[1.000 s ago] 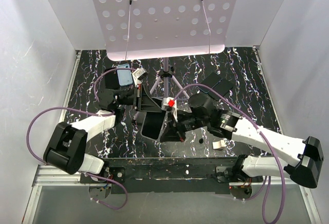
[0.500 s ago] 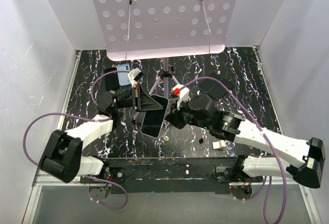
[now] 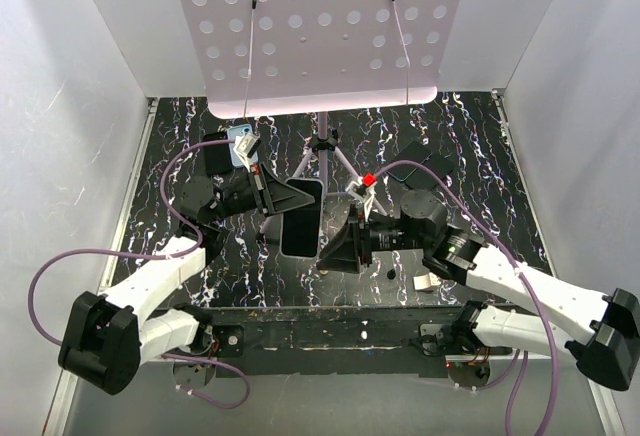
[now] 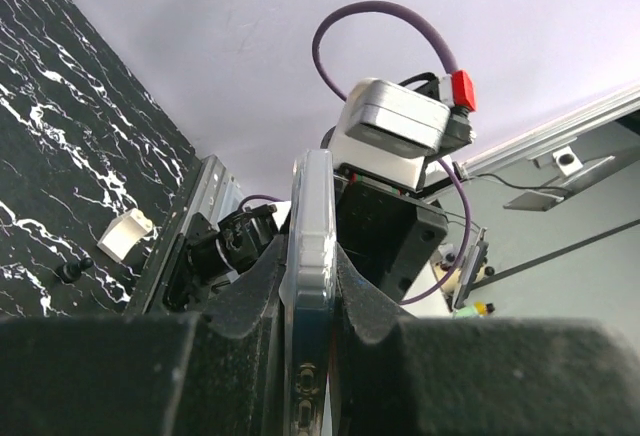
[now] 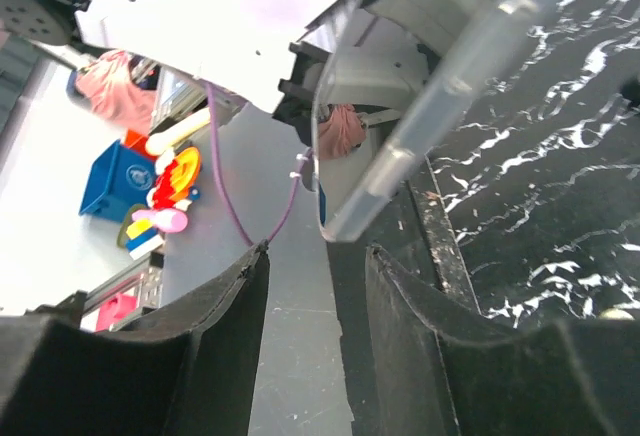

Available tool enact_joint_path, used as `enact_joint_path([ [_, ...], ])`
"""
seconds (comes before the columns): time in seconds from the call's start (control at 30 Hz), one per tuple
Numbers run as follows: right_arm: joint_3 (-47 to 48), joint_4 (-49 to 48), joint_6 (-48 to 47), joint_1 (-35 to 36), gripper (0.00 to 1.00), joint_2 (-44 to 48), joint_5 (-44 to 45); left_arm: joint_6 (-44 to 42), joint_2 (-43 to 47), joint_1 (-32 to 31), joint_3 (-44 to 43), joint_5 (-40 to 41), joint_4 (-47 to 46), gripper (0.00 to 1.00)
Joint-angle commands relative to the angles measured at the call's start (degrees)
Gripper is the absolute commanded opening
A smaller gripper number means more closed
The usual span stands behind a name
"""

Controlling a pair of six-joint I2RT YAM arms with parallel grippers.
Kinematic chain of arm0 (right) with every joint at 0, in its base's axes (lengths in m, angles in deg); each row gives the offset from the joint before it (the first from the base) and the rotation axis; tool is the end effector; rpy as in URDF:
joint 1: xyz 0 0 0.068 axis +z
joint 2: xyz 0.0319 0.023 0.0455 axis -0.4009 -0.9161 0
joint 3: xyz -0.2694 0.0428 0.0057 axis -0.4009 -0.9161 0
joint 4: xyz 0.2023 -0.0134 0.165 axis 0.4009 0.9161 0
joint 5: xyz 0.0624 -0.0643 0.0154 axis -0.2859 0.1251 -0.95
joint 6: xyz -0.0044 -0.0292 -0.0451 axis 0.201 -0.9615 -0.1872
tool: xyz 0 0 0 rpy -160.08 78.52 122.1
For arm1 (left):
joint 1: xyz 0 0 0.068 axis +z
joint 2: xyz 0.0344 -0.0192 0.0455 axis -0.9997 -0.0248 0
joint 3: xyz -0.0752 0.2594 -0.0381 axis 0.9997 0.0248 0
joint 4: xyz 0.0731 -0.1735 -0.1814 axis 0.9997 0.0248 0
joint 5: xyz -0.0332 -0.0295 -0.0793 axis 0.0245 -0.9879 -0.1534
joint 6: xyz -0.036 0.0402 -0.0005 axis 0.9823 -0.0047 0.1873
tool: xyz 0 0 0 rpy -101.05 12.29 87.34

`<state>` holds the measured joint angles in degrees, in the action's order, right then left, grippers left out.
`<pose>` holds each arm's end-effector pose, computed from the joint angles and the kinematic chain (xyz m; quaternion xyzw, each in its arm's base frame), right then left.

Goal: Take the phone out of the phone case
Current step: Remove the phone case from the phone.

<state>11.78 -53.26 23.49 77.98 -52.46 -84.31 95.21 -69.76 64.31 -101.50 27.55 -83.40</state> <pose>0.1132 0.1894 0.3170 -0.3020 0.6713 0.5942 0.3241 0.1989 -0.1202 0.3103 0.0902 0.6360 -0.7149 0.2763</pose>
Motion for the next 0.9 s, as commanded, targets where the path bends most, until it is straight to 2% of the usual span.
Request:
enact_joint_path([
  [0.0,4.00,-9.86,2.30,-0.03,0.49,-3.78,-9.09,5.99,-0.51,-0.07,0.38,2.13,-7.94,0.00],
  [0.17,5.06,-9.00,1.16,-0.12,0.44,-5.72,-9.01,7.94,-0.86,-0.07,0.56,1.17,-10.33,0.00],
  [0.37,5.14,-9.70,-0.86,-0.12,0.19,-6.78,-8.39,11.36,-1.92,-0.07,0.03,-1.03,-13.13,0.00],
  [0.43,5.67,-9.79,-1.91,-0.12,0.15,-6.95,-7.70,12.77,-2.09,-0.07,-0.06,-1.91,-14.54,0.00],
  [0.5,6.72,-9.61,-2.62,-0.12,0.16,-7.56,-7.95,12.95,-1.75,-0.07,-0.06,-2.79,-14.20,0.00],
  [0.63,9.54,-8.82,-3.15,-0.03,0.30,-9.59,-10.84,10.93,0.36,-0.07,-0.06,-3.23,-10.96,0.00],
  [0.77,7.35,-13.81,-0.26,-0.12,0.43,-9.07,-12.00,9.43,1.42,-0.07,-1.02,-3.14,-8.93,0.00],
  [0.87,6.37,-15.24,0.89,-0.12,0.45,-8.62,-10.86,9.78,0.98,-0.16,-1.11,-3.23,-9.54,0.00],
])
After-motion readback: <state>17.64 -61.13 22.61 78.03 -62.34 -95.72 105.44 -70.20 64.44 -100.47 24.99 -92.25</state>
